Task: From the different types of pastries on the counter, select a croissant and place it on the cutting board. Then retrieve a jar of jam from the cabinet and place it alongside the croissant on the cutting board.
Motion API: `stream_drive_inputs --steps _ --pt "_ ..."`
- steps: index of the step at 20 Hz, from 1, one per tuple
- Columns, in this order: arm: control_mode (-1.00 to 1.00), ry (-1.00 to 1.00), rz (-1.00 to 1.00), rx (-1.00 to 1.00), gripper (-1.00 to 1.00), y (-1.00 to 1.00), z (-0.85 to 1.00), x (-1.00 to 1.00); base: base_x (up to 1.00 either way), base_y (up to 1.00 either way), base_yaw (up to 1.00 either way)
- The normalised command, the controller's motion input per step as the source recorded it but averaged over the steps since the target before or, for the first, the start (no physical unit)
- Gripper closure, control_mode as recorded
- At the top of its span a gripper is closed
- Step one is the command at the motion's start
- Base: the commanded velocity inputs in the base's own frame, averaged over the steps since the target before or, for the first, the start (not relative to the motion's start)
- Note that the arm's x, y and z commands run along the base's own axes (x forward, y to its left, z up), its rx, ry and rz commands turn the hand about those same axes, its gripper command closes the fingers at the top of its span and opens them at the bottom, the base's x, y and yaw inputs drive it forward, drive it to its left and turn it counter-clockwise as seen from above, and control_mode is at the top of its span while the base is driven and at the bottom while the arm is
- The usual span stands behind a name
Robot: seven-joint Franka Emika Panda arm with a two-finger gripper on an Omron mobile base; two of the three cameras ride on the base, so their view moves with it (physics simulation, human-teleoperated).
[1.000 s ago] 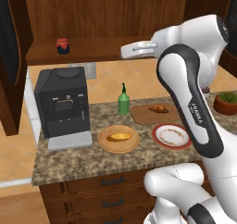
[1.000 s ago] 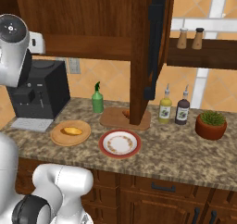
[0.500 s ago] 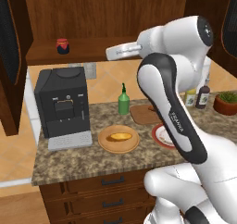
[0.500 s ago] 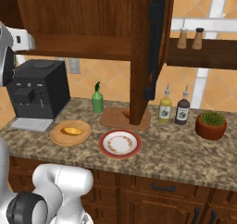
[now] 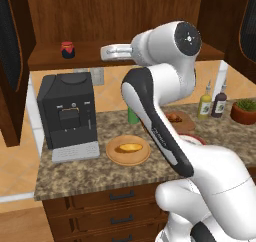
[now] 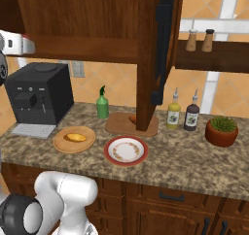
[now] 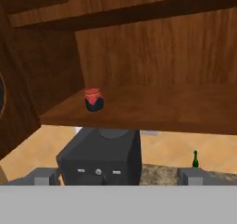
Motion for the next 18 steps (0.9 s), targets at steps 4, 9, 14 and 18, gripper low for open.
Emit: stream_drive_inputs --steps 4,9,14,18 --pt "-1.00 0.18 -0.02 0.19 -1.00 0.01 0.05 0.23 0.00 0.00 0.00" --pt "-1.00 0.17 0.14 0.15 -1.00 -0.06 0.10 0.05 0.00 0.00 0.00" --pt "-1.00 0.00 0.12 -0.02 -1.00 0.08 -0.20 0.01 0.00 0.00 0.00" --pt "-1.00 0.00 0.02 -0.08 -1.00 0.21 -0.17 0.12 0.00 0.00 0.00"
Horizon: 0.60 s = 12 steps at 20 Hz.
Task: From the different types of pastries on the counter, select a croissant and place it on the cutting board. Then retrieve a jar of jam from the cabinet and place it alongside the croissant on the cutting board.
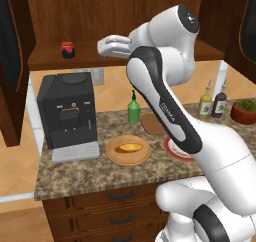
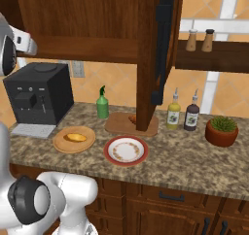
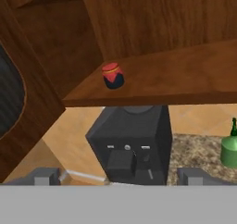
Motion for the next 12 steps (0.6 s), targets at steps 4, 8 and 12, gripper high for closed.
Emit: stream_drive_inputs --steps 4,8,12 --pt "-1.00 0.00 0.00 -0.02 -1.00 0.28 0.00 0.26 0.00 0.00 0.00" --pt "-1.00 0.00 0.00 0.00 -1.00 0.13 -0.02 0.16 0.00 0.00 0.00" --pt "-1.00 0.00 0.00 0.00 -1.00 0.03 -0.04 0.10 0.00 0.00 0.00"
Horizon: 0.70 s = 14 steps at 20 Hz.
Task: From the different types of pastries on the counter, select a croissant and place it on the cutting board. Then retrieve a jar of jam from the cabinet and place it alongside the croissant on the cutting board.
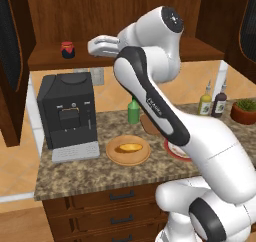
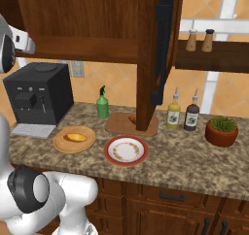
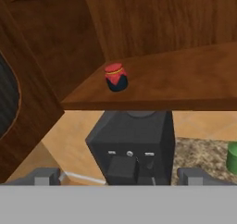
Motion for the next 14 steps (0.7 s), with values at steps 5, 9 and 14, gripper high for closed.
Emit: stream_drive_inputs --steps 5,9,14 --pt "-1.00 -0.01 0.00 -0.02 -1.00 0.28 -0.08 0.21 0.00 0.00 0.00" --pt "-1.00 -0.05 0.00 -0.01 -1.00 0.32 -0.14 0.30 0.00 0.00 0.00" --pt "-1.00 -0.05 -0.04 0.00 -1.00 0.03 0.03 0.30 0.00 0.00 0.00"
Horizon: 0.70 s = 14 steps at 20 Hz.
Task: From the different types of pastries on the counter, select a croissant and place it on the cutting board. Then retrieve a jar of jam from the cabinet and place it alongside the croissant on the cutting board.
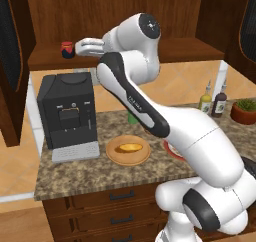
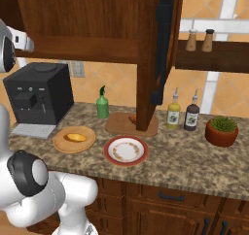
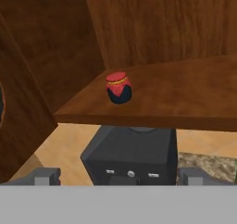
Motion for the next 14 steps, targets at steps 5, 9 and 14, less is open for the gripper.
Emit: stream_drive_inputs --steps 5,9,14 --pt "-1.00 -0.05 -0.06 0.00 -1.00 0.12 0.05 0.12 0.00 0.00 0.00" --pt "-1.00 0.00 -0.02 0.00 -1.00 0.07 0.00 0.24 0.00 0.00 0.00" --pt "-1.00 0.01 -0.01 0.01 -1.00 0.01 0.00 0.52 0.00 0.00 0.00"
